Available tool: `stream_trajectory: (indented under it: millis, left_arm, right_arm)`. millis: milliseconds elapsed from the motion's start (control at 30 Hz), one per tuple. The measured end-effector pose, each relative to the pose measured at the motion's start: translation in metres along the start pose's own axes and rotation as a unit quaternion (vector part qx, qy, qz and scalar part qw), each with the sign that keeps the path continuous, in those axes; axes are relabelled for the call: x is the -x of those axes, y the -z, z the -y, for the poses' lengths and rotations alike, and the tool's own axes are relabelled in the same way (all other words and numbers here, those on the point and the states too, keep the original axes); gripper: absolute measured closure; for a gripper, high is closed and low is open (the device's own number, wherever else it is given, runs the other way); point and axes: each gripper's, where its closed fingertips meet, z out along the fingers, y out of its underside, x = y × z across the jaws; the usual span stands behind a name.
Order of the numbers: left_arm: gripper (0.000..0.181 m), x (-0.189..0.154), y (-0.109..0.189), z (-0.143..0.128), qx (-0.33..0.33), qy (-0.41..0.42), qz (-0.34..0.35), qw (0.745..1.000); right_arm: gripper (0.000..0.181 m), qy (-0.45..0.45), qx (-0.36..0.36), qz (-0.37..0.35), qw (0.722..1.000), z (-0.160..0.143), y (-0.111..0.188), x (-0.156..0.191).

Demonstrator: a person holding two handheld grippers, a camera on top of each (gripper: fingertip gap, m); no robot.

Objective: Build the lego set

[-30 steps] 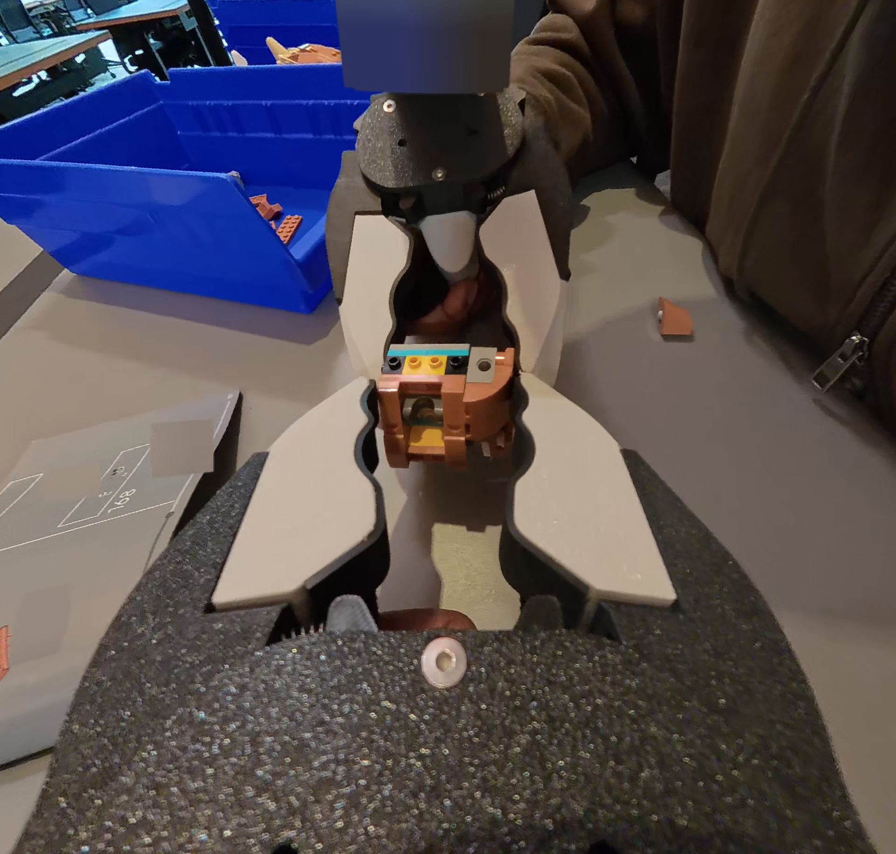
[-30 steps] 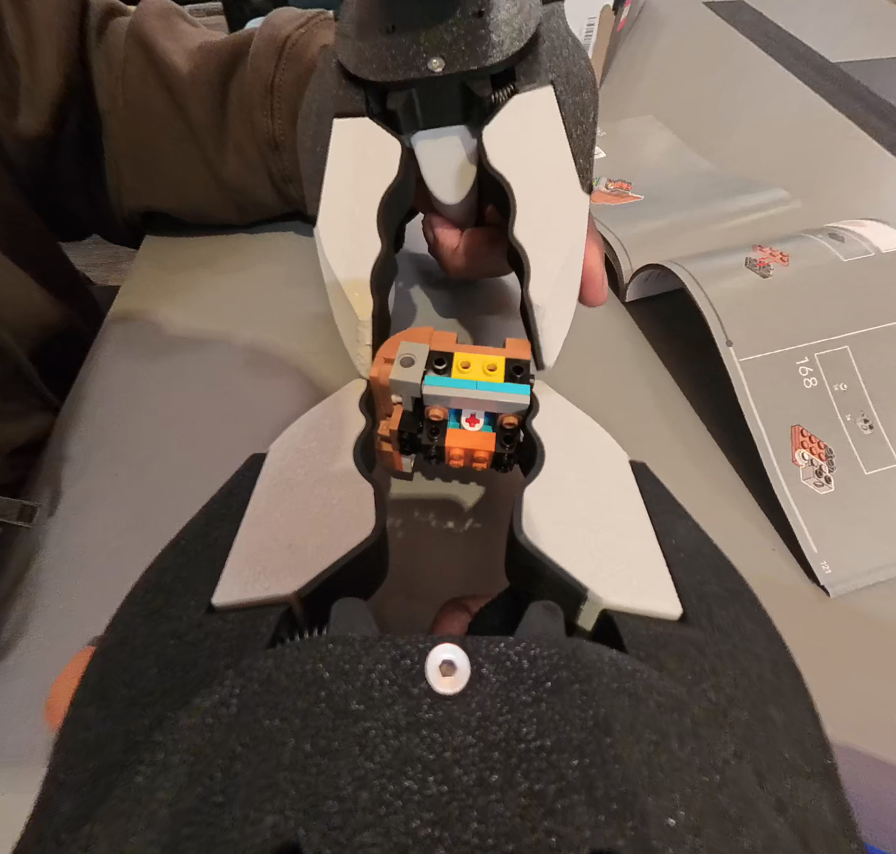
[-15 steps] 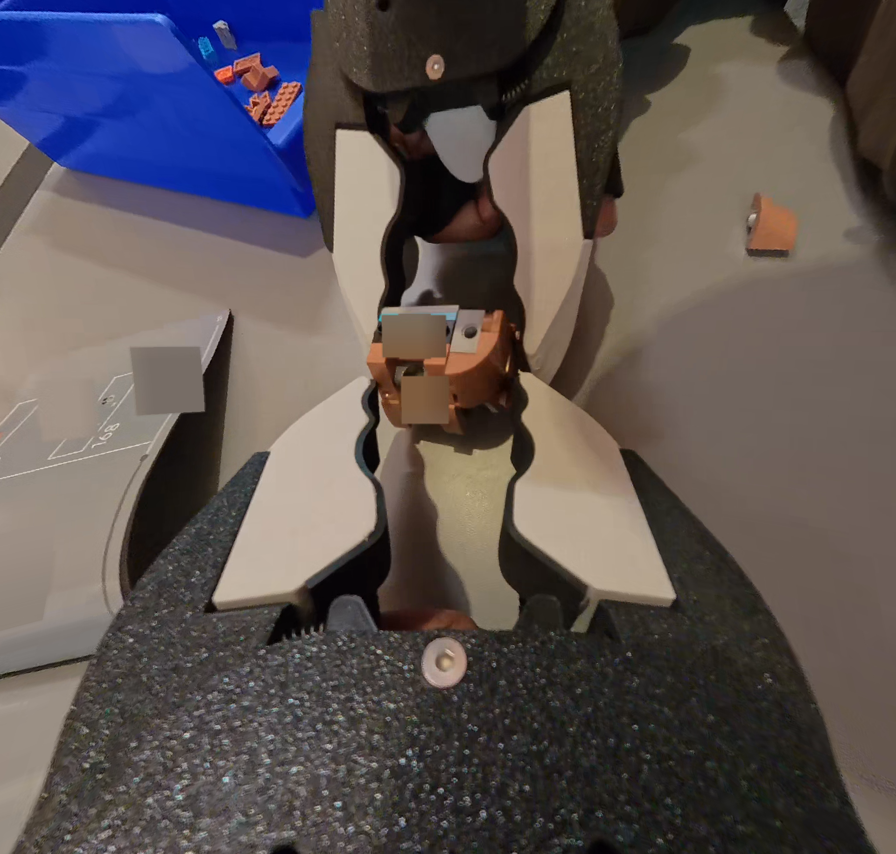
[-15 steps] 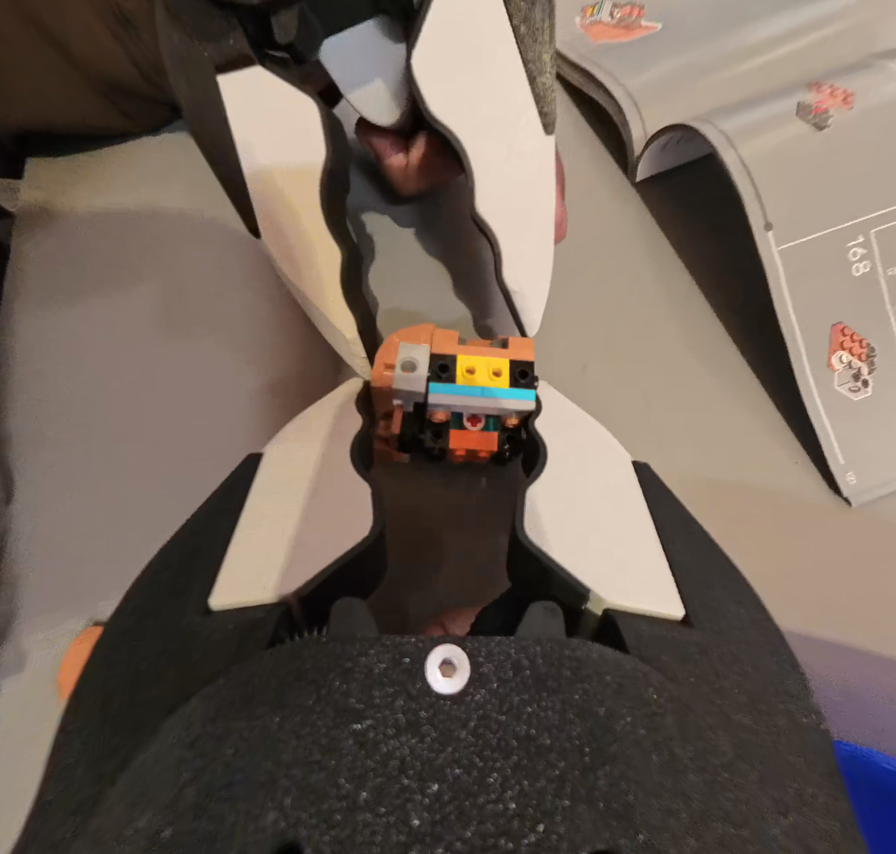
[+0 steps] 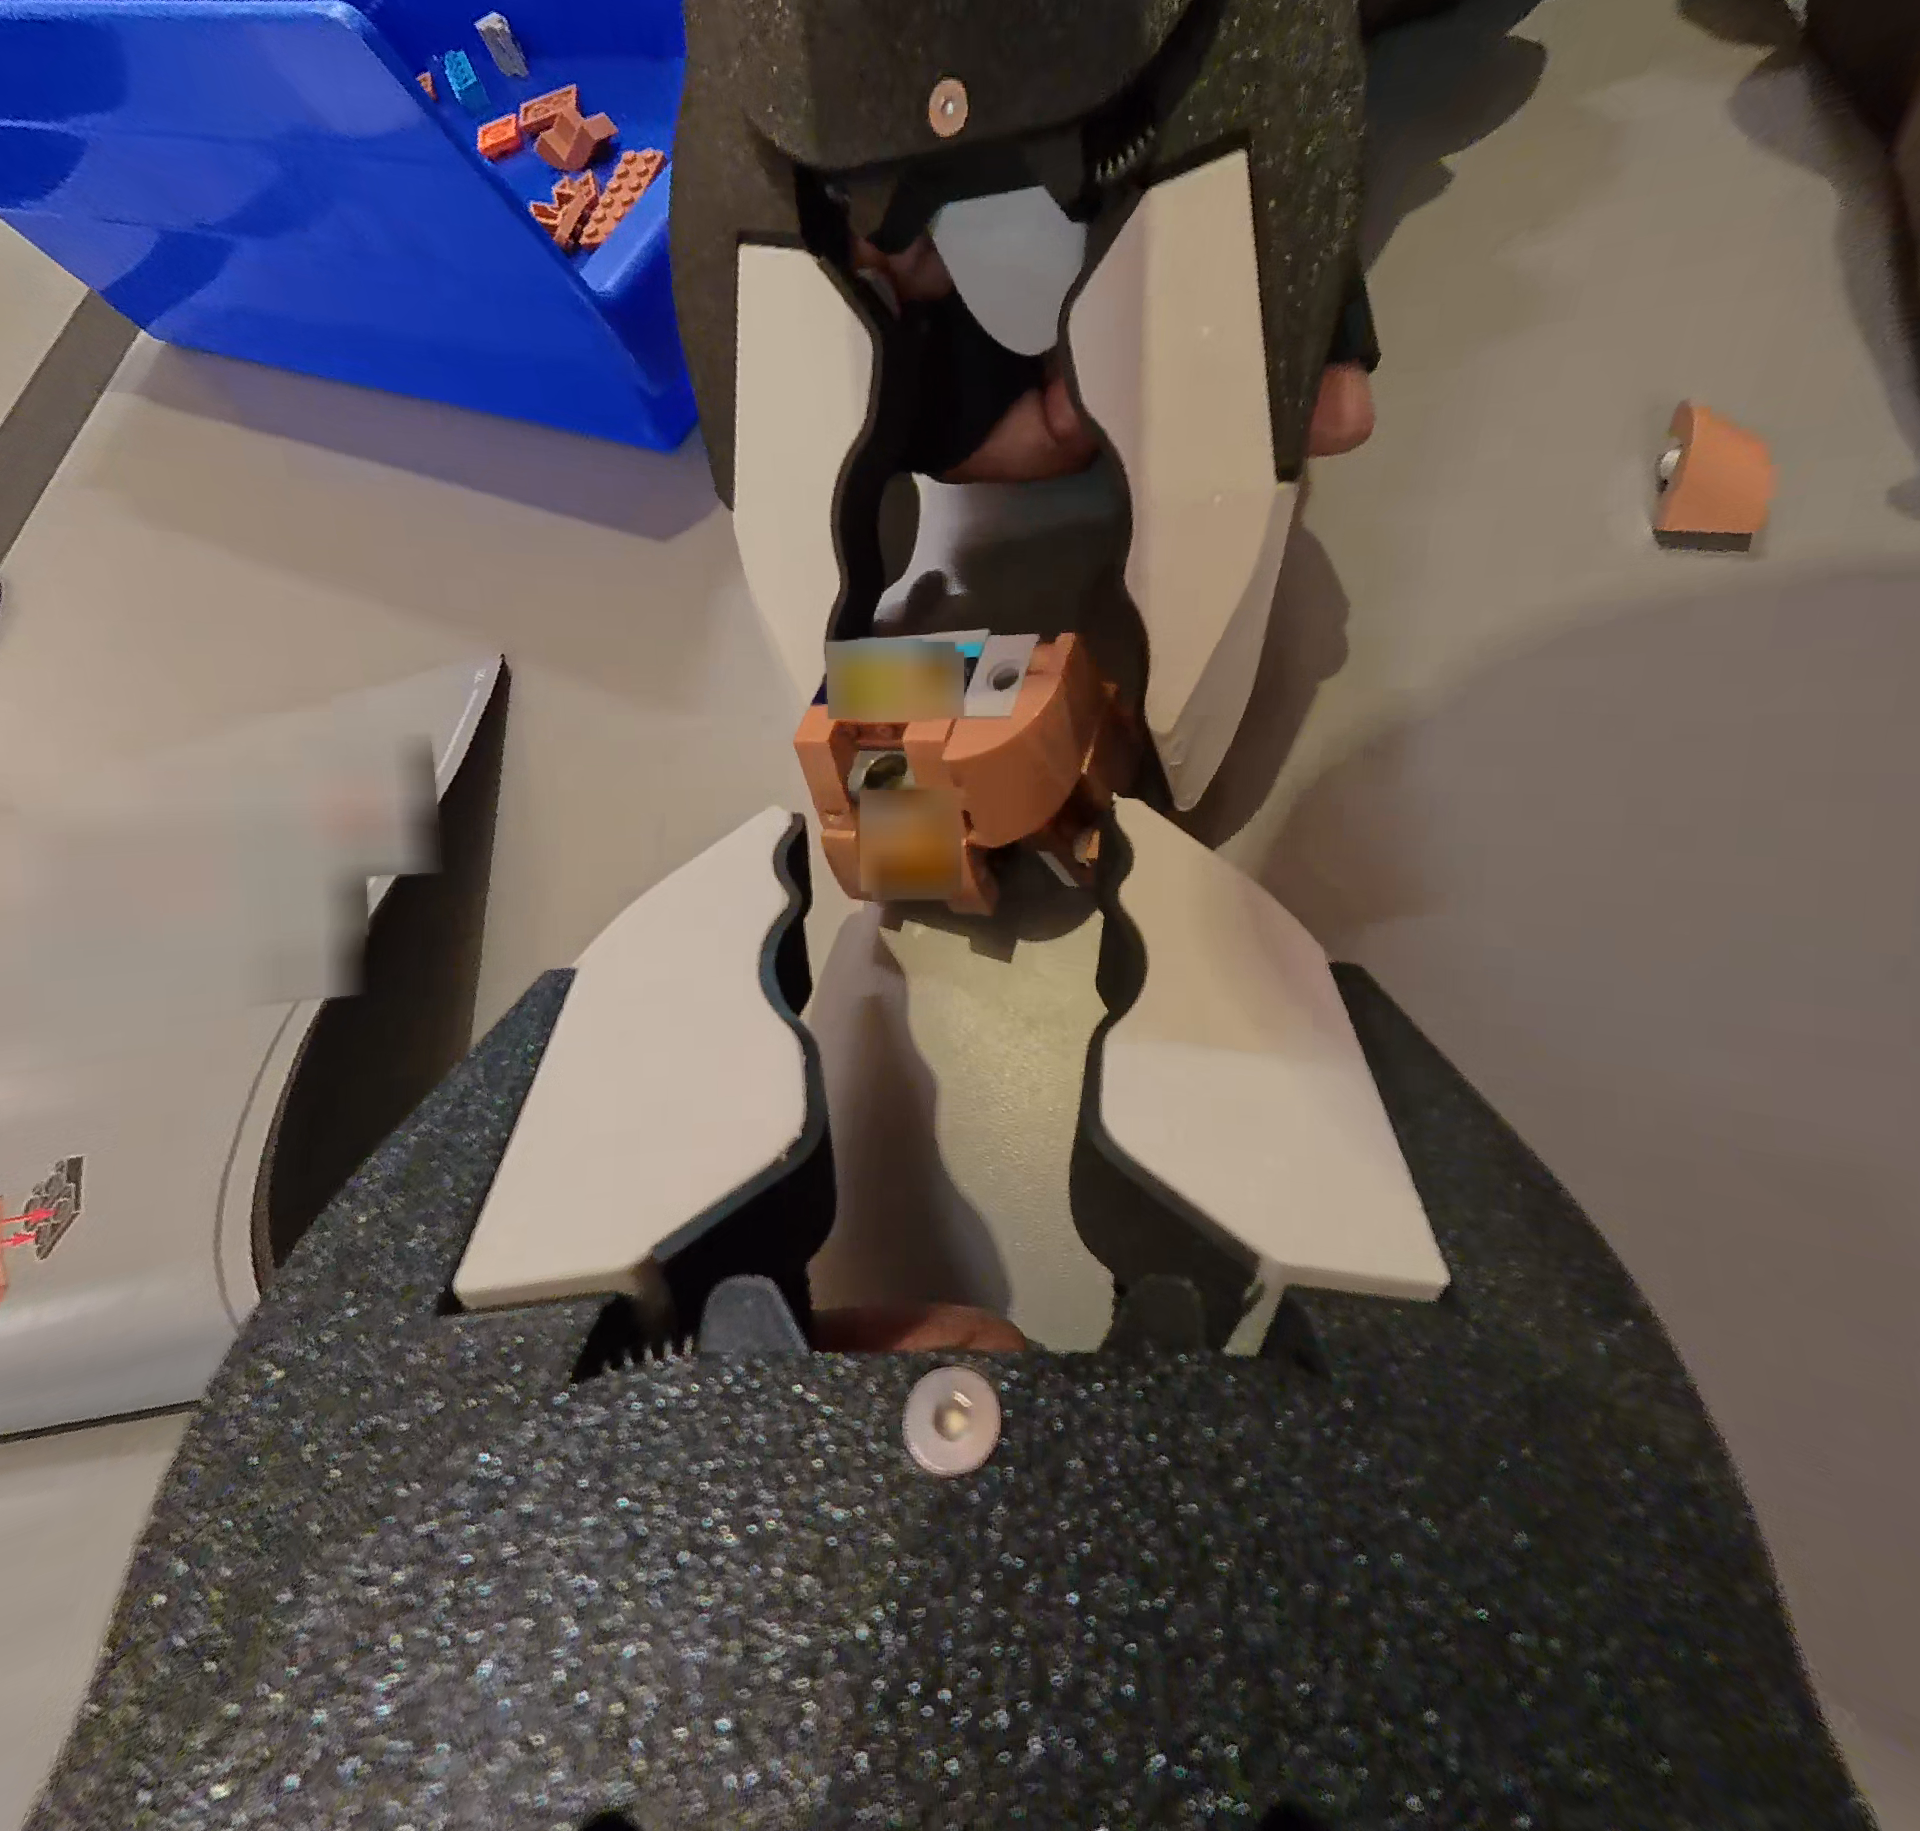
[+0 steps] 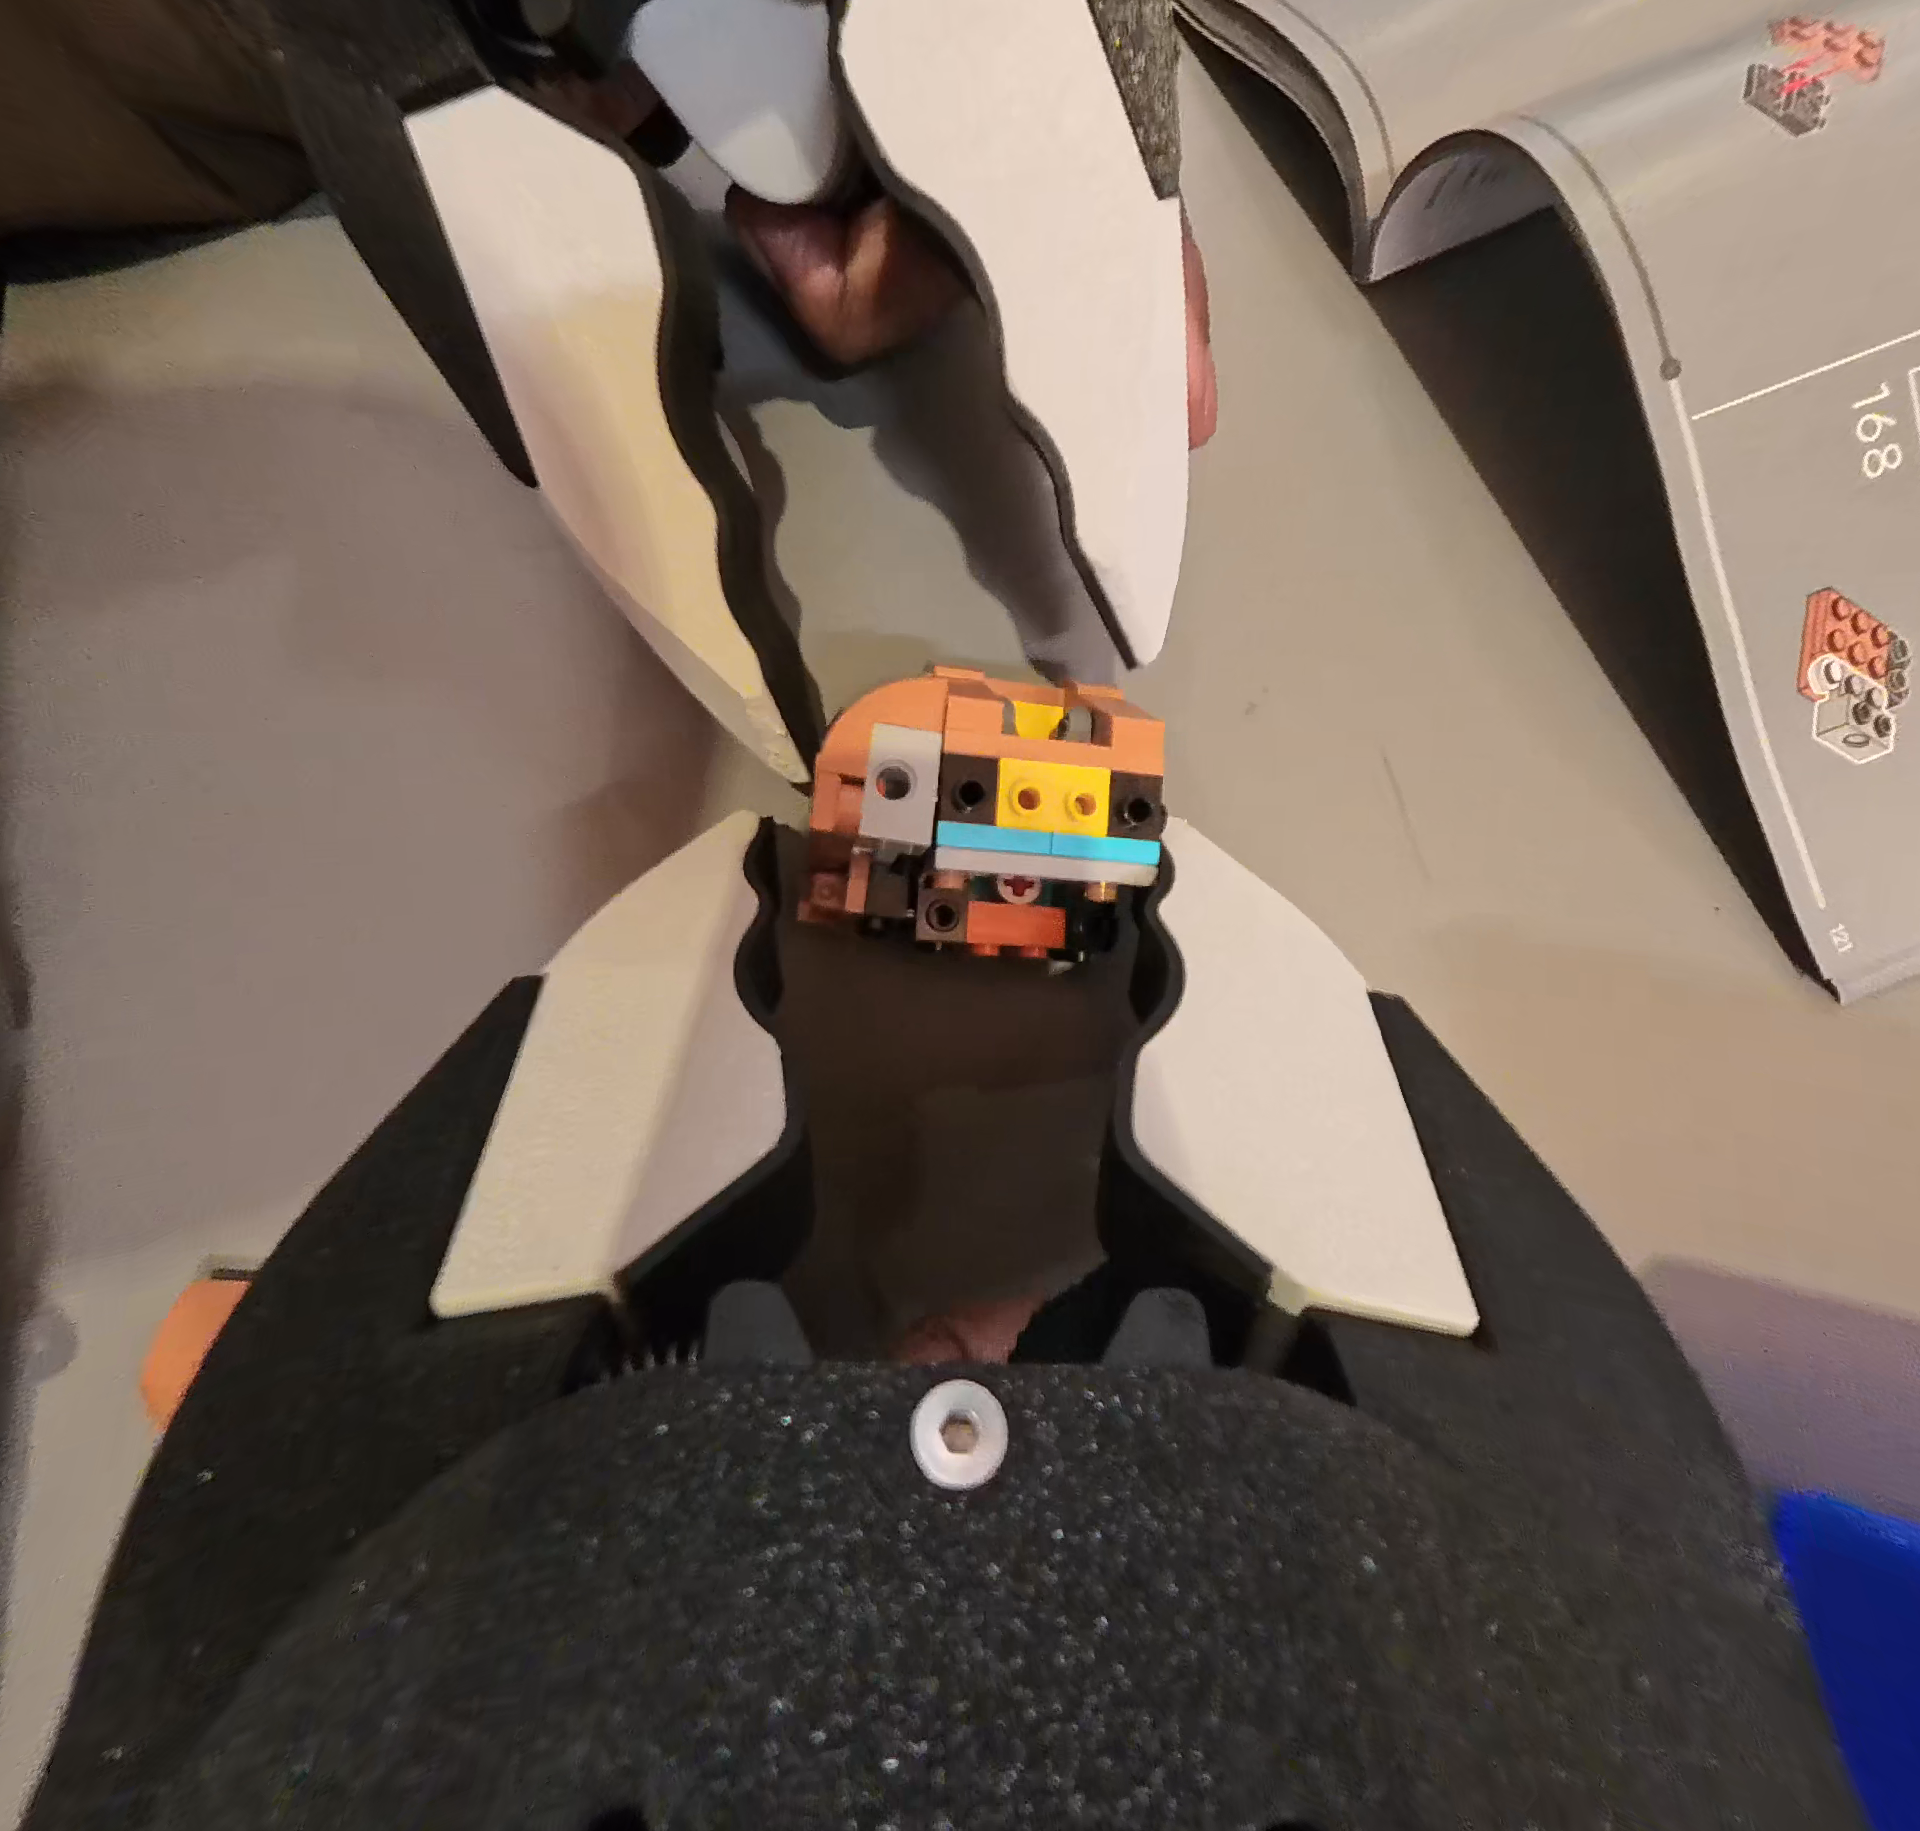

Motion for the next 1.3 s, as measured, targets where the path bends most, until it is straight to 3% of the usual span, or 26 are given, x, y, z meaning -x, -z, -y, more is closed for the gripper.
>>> stream_trajectory:
  millis: [700, 967, 1300]
  left_arm:
    - [0.127, 0.006, 0.003, 0.009, -0.025, 0.033, 0.009, 0.999]
    - [0.128, 0.014, 0.0, 0.014, -0.036, 0.032, 0.039, 0.998]
    - [0.129, 0.006, -0.013, 0.01, -0.002, -0.047, 0.028, 0.998]
  right_arm:
    - [0.112, -0.048, -0.024, 0.046, 0.997, -0.002, 0.013, 0.002]
    - [0.11, -0.054, -0.031, 0.024, 0.998, -0.007, 0.02, -0.004]
    - [0.112, -0.057, -0.032, 0.028, 0.997, -0.003, 0.017, -0.004]
